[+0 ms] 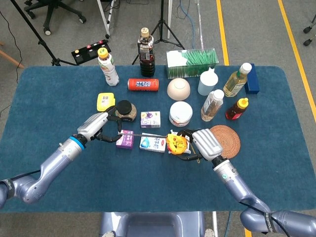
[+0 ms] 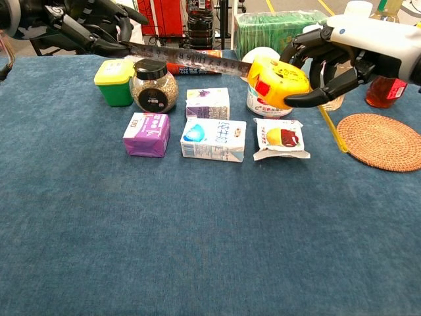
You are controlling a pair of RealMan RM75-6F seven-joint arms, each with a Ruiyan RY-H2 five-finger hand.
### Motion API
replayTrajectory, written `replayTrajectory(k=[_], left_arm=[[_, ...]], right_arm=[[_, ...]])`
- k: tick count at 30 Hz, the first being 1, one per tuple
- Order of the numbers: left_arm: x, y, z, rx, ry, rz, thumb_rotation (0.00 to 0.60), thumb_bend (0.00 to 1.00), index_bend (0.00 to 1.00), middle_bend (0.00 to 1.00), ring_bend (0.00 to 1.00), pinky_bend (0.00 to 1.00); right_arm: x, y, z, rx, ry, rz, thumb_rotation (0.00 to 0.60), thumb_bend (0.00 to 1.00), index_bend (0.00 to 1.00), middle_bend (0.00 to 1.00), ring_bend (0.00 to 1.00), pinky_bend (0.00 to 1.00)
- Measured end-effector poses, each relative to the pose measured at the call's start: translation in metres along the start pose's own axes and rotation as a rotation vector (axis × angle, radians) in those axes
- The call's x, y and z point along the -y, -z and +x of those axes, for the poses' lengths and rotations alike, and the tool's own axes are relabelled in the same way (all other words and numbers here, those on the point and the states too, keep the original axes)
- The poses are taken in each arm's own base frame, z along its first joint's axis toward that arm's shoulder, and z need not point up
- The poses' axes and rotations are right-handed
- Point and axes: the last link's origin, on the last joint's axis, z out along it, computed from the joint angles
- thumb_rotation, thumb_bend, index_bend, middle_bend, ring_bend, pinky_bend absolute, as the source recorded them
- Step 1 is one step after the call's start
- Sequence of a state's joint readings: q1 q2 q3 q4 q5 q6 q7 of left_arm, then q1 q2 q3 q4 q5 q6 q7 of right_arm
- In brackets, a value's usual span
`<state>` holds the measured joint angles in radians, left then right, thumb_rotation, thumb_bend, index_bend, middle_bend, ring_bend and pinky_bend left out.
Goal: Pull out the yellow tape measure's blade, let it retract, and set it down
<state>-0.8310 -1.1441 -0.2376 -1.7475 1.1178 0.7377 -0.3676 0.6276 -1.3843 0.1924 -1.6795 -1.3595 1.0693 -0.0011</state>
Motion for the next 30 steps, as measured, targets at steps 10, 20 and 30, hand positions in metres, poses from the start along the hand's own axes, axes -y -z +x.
replayTrajectory(k=[10, 20, 30], left_arm=[[-0.005, 0.001, 0.003, -0.008, -0.018, -0.005, 0.600, 0.30, 0.00, 0.08, 0.00, 0.16], [-0.001, 0.011, 0.019, -0.060, -0.061, -0.017, 0.600, 0.30, 0.00, 0.07, 0.00, 0.16], [0.016, 0.050, 0.044, -0.144, -0.149, 0.003, 0.600, 0.29, 0.00, 0.07, 0.00, 0.16]], right_arm=[[-0.003, 0.000, 0.000, -0.005, -0.003, 0.000, 0.410, 0.25, 0.58, 0.54, 0.55, 0.56], [-0.008, 0.001, 0.002, -0.011, 0.023, -0.009, 0.405, 0.25, 0.58, 0.54, 0.55, 0.56], [-0.036, 0.008, 0.007, -0.001, 0.111, -0.098, 0.403, 0.24, 0.58, 0.54, 0.54, 0.55]])
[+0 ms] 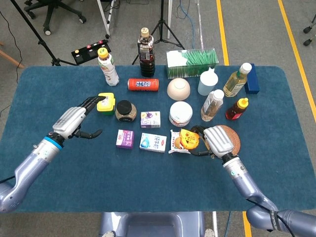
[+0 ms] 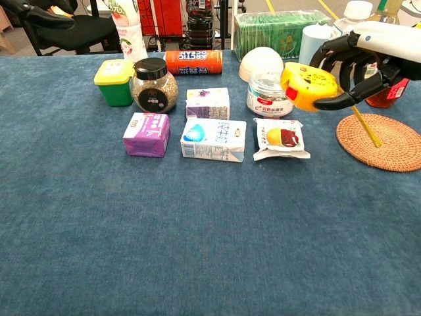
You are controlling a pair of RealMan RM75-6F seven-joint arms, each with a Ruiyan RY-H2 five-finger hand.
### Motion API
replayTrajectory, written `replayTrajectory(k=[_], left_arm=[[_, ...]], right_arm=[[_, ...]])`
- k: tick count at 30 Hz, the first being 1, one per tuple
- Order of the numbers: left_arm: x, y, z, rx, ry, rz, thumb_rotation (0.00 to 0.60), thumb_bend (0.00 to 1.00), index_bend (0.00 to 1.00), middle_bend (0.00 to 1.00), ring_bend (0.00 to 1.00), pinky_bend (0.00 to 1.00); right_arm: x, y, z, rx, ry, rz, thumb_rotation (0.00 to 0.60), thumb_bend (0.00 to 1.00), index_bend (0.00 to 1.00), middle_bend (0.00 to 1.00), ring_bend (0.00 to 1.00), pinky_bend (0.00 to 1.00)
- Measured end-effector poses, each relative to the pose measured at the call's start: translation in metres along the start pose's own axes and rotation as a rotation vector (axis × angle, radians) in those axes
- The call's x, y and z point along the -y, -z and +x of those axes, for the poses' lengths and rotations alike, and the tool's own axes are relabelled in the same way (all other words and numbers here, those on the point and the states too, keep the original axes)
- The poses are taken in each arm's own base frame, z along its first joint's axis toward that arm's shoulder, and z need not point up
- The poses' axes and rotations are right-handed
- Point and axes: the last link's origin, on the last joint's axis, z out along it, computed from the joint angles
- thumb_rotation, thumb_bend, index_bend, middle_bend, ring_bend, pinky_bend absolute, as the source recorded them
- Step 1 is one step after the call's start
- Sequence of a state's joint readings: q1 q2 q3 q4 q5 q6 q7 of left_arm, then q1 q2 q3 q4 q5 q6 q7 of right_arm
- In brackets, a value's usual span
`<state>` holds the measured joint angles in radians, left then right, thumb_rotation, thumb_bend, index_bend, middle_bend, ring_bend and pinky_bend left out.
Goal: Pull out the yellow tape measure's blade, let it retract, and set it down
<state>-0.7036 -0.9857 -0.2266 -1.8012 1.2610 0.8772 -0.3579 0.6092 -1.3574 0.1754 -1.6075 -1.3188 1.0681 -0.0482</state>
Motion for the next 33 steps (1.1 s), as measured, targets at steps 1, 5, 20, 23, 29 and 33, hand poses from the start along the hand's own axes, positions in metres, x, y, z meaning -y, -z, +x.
replayTrajectory(k=[1, 5, 20, 23, 29, 33], left_arm=[[0.002, 0.003, 0.001, -0.004, -0.001, 0.003, 0.600, 0.29, 0.00, 0.07, 0.00, 0.16], [0.013, 0.019, 0.006, -0.024, -0.006, 0.020, 0.600, 0.29, 0.00, 0.07, 0.00, 0.16], [0.053, 0.053, 0.014, -0.036, 0.004, 0.104, 0.600, 0.29, 0.00, 0.07, 0.00, 0.16], [0.058, 0.055, 0.014, -0.037, 0.013, 0.112, 0.600, 0.29, 0.00, 0.07, 0.00, 0.16], [0.064, 0.059, 0.012, -0.020, 0.024, 0.131, 0.600, 0.28, 0.00, 0.07, 0.00, 0.14], [0.066, 0.061, 0.014, -0.026, 0.026, 0.139, 0.600, 0.27, 0.00, 0.07, 0.00, 0.14]], right_arm=[[-0.002, 0.000, -0.001, 0.004, 0.007, -0.004, 0.403, 0.25, 0.58, 0.54, 0.54, 0.55], [-0.006, -0.003, -0.007, 0.026, 0.045, -0.015, 0.408, 0.25, 0.58, 0.54, 0.53, 0.54], [-0.011, -0.024, -0.031, 0.107, 0.121, -0.048, 0.408, 0.25, 0.40, 0.40, 0.36, 0.35], [-0.012, -0.024, -0.032, 0.125, 0.134, -0.062, 0.408, 0.25, 0.29, 0.31, 0.26, 0.26], [-0.009, -0.024, -0.030, 0.134, 0.137, -0.081, 0.410, 0.24, 0.09, 0.17, 0.12, 0.16], [-0.006, -0.023, -0.026, 0.130, 0.147, -0.082, 0.406, 0.22, 0.02, 0.12, 0.08, 0.14]])
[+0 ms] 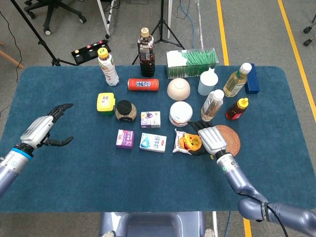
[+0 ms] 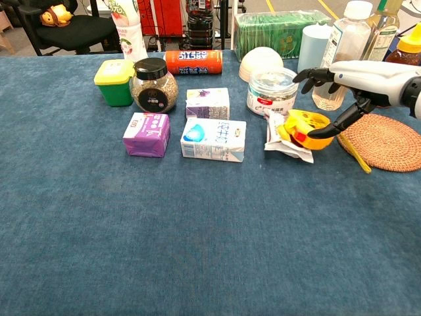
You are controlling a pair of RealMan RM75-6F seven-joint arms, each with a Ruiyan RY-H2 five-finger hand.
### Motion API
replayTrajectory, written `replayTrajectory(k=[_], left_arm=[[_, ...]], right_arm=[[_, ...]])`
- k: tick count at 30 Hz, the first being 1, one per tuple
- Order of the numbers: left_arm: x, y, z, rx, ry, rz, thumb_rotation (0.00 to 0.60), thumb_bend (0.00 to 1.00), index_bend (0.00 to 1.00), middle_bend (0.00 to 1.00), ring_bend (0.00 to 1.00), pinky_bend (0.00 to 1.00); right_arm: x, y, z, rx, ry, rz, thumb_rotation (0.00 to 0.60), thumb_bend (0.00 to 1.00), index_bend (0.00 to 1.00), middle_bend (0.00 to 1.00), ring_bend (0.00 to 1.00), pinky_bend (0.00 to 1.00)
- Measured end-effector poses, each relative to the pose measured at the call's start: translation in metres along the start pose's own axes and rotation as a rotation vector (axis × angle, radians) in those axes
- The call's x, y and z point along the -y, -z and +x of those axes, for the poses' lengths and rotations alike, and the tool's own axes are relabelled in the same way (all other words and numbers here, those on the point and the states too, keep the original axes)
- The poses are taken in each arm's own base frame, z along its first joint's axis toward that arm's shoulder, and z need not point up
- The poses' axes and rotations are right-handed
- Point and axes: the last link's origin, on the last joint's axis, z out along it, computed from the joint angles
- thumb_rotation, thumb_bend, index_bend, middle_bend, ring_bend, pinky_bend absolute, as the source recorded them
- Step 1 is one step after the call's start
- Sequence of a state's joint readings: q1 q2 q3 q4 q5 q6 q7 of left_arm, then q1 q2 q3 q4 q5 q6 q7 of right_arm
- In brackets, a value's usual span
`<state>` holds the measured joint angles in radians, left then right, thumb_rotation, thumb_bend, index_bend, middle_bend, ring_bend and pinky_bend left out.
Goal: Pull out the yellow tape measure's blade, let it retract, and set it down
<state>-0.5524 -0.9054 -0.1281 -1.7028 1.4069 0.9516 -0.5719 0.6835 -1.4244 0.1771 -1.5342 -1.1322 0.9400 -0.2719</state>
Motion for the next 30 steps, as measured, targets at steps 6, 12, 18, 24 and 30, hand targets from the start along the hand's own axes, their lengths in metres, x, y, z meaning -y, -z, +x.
replayTrajectory(k=[6, 12, 18, 24, 30], left_arm=[[0.003, 0.004, 0.004, -0.021, 0.000, 0.007, 0.600, 0.27, 0.00, 0.07, 0.00, 0.14], [0.011, 0.011, 0.006, -0.059, -0.052, 0.030, 0.600, 0.27, 0.15, 0.07, 0.00, 0.17], [0.022, 0.023, 0.007, -0.132, -0.141, 0.071, 0.600, 0.27, 0.34, 0.10, 0.01, 0.18], [0.038, 0.045, 0.001, -0.192, -0.215, 0.135, 0.600, 0.27, 0.36, 0.12, 0.02, 0.19], [0.055, 0.069, -0.013, -0.247, -0.275, 0.187, 0.600, 0.27, 0.36, 0.13, 0.02, 0.19]], right_arm=[[-0.003, 0.006, 0.010, -0.033, 0.009, -0.010, 0.406, 0.22, 0.08, 0.16, 0.10, 0.15], [-0.011, 0.018, 0.024, -0.129, 0.005, -0.030, 0.406, 0.22, 0.30, 0.30, 0.24, 0.24], [-0.026, 0.037, 0.037, -0.244, 0.018, -0.060, 0.412, 0.22, 0.43, 0.42, 0.40, 0.40], [-0.050, 0.061, 0.044, -0.323, 0.069, -0.126, 0.407, 0.22, 0.49, 0.45, 0.43, 0.43], [-0.072, 0.093, 0.052, -0.373, 0.152, -0.212, 0.407, 0.22, 0.49, 0.45, 0.43, 0.42]])
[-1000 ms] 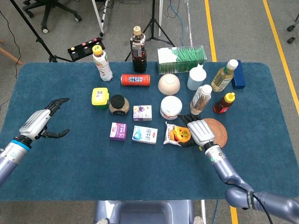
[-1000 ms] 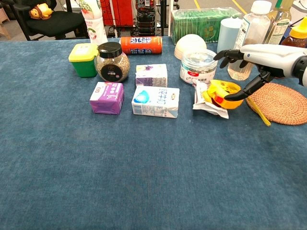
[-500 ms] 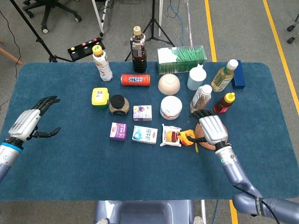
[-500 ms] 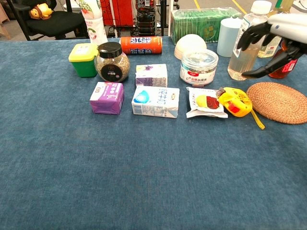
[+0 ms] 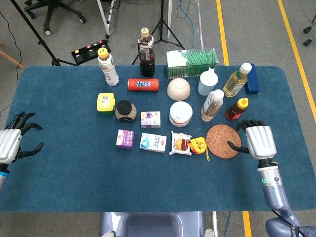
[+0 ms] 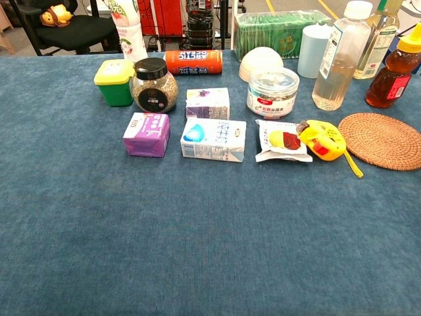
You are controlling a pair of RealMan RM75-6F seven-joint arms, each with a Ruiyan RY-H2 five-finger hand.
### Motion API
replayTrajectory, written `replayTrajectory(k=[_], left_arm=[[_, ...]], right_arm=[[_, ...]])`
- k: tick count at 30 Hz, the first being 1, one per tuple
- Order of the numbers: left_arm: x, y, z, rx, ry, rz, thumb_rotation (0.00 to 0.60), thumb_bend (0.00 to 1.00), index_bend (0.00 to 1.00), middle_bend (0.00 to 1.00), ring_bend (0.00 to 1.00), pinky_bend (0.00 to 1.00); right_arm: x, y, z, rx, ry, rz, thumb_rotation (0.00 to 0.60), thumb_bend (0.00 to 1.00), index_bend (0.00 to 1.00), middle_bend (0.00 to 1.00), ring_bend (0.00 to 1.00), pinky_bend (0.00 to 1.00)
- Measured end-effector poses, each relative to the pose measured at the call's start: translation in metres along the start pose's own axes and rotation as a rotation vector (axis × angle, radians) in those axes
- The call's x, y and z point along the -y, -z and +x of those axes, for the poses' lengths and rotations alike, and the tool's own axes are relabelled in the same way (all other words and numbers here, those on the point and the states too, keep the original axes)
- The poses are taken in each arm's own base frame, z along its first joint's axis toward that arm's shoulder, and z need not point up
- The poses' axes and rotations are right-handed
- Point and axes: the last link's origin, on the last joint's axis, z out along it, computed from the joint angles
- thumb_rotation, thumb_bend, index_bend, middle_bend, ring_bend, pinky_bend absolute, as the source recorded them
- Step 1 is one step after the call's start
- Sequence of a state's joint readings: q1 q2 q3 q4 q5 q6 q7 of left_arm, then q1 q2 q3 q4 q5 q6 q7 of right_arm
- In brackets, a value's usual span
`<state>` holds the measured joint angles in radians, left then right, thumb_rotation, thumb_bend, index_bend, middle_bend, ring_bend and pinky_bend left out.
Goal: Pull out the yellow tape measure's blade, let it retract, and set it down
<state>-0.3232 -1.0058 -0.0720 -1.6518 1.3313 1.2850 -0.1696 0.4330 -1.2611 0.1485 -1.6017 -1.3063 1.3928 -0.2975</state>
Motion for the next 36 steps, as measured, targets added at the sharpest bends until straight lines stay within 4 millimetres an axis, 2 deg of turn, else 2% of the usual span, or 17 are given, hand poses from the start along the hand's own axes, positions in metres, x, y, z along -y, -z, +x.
replayTrajectory(k=[7, 16, 26, 36], left_arm=[[0.007, 0.018, -0.007, -0.061, -0.011, 0.015, 0.600, 0.27, 0.36, 0.15, 0.03, 0.19], [0.014, 0.047, -0.021, -0.073, -0.016, 0.033, 0.600, 0.27, 0.36, 0.15, 0.03, 0.19], [0.011, 0.055, -0.026, -0.059, 0.002, 0.034, 0.600, 0.27, 0.36, 0.15, 0.03, 0.19], [0.006, 0.062, -0.019, -0.065, 0.004, 0.033, 0.600, 0.27, 0.36, 0.15, 0.03, 0.19]], right_arm=[[-0.015, 0.024, 0.008, 0.012, 0.032, -0.055, 0.407, 0.22, 0.49, 0.45, 0.43, 0.40], [-0.032, 0.056, 0.008, 0.053, 0.045, -0.141, 0.405, 0.22, 0.50, 0.46, 0.43, 0.40], [-0.040, 0.063, 0.007, 0.067, 0.030, -0.166, 0.408, 0.22, 0.50, 0.46, 0.42, 0.38], [-0.049, 0.074, 0.011, 0.043, 0.008, -0.181, 0.408, 0.22, 0.50, 0.46, 0.41, 0.38]])
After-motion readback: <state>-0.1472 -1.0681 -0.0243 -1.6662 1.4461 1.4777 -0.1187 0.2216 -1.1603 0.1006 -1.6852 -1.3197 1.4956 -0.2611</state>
